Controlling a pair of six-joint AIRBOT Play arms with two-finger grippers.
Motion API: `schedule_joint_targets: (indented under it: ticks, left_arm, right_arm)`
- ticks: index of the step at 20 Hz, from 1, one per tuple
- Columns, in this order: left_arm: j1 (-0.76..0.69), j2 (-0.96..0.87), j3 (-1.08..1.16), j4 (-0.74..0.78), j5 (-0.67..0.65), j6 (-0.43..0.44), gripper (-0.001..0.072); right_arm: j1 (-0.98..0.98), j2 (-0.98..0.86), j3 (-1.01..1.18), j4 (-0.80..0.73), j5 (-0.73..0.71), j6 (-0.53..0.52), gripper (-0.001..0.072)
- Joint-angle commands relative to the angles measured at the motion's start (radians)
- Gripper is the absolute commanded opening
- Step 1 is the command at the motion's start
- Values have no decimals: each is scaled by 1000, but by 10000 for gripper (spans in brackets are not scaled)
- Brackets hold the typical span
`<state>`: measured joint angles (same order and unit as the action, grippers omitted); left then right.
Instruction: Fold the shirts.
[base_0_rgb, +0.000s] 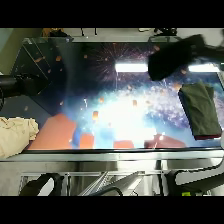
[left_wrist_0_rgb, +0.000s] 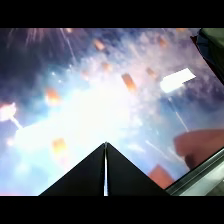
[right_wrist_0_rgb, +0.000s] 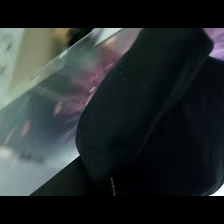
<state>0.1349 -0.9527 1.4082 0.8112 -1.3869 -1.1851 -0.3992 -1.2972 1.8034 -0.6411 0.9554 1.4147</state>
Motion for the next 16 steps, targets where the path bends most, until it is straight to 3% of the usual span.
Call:
schedule_joint_targets:
  ticks: [1,5,8,16]
  left_arm:
    - [1,1,0,0,1,-1,15]
    - [1,1,0,0,2,-1,14]
    - [1,1,0,0,3,-1,14]
    - [1,-2,0,0,14,-1,15]
  right_arm:
    - [-167,16,39,-208,73,257,31]
    - [-257,55,39,-442,110,457,31]
    - [-307,76,39,-492,202,568,31]
    - [-324,143,39,-484,264,545,31]
